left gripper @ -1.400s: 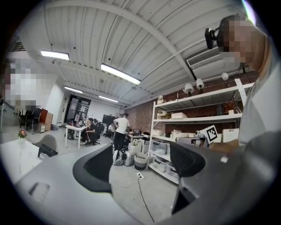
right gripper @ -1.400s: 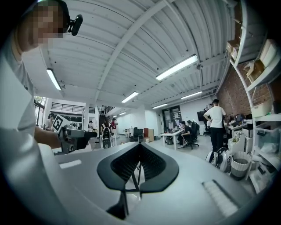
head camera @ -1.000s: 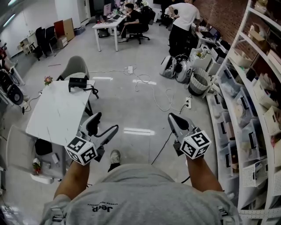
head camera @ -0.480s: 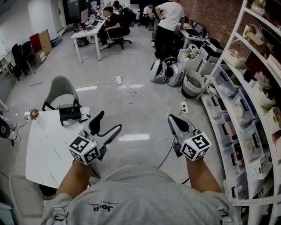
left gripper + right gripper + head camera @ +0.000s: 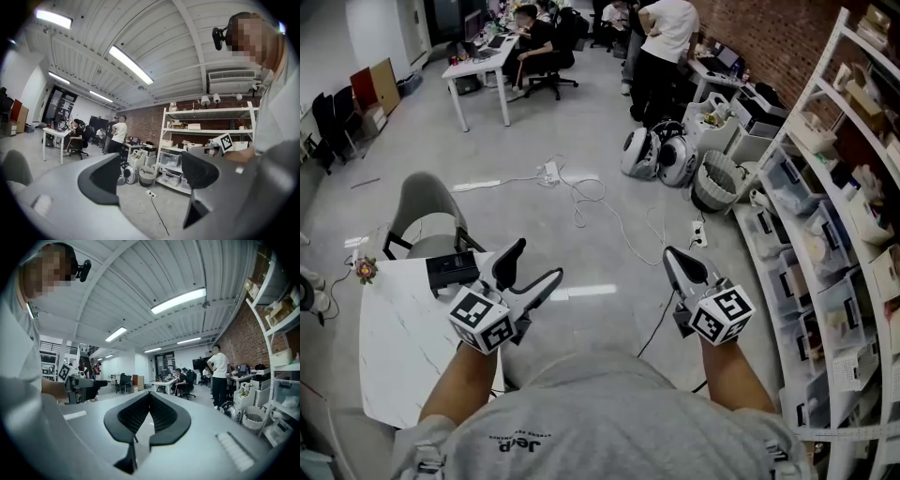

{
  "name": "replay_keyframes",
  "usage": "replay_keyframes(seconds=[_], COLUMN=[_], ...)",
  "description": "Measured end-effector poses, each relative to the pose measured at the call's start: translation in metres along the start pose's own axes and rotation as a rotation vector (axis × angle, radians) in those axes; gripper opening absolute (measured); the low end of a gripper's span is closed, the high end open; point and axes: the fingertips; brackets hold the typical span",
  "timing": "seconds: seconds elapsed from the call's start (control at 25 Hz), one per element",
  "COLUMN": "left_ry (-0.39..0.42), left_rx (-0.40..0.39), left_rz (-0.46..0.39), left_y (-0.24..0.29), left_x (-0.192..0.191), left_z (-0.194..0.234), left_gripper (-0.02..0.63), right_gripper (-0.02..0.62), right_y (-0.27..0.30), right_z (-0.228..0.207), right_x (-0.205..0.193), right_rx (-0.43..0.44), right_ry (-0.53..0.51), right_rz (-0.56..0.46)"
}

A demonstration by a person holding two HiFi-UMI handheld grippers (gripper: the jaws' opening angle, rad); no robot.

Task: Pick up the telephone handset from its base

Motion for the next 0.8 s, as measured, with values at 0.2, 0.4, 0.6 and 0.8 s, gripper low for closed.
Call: replay_keyframes(seconds=[0.2,0.4,0.6,0.8], left_ry=[-0.008,0.003,-0.039,-0.042], left_rx=[0.017,0.068,0.142,0.202], left_rz=[0.016,0.021,-0.019,-0.031], left_y=[0.027,0.071,0.132,0.197], left_x=[-0.004,-0.006,0.001,0.011], left_z=[0.031,0.063,0.101,0.134], left_gripper=[0.437,0.437,0.437,0.437], right_gripper=[0.005,0.005,0.005,0.005], right_y=[0.040,0.093,0.162,0.219], right_z=[-0.026,-0.073,-0.128,-0.179], right_x=[-0.009,-0.013,-0.004,0.011], right_rx=[0.017,0.078,0.182,0.267], right_ry=[0.014,0.029,0.030,0.015], right_rz=[0.016,0.017,0.023,0.011])
Point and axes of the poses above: the fingertips, and each gripper's own axes: y forward along the fingers, z to its left, x out of its top, and after that the axes turned 6 degrees about -x, right-handed
